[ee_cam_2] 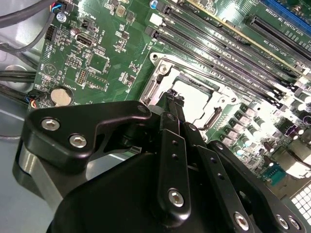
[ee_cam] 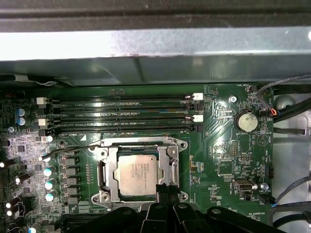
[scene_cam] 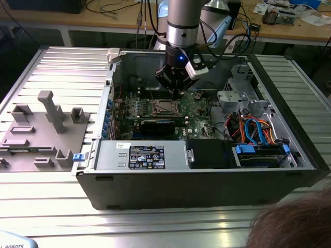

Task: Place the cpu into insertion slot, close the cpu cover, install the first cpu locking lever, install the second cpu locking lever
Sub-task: 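Install the first cpu locking lever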

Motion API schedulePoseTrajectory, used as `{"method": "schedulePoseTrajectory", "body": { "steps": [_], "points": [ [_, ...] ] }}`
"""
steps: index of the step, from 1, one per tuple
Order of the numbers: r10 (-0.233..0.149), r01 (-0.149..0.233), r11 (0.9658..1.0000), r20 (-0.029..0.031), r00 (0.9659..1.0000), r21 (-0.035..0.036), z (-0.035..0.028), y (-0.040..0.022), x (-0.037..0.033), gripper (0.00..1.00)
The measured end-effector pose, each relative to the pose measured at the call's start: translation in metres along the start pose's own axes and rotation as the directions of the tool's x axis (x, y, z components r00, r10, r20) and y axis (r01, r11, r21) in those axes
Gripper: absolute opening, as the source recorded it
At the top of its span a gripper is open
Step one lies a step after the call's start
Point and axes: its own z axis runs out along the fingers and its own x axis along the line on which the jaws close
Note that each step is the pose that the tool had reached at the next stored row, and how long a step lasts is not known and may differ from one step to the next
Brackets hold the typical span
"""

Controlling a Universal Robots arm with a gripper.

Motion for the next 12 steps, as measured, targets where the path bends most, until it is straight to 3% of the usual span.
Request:
{"method": "schedulePoseTrajectory", "body": {
  "steps": [12],
  "points": [
    [-0.023,0.023,0.9997,0.0016,0.9997,-0.0004,0.0000,0.0000,0.0000,0.11]
  ]
}}
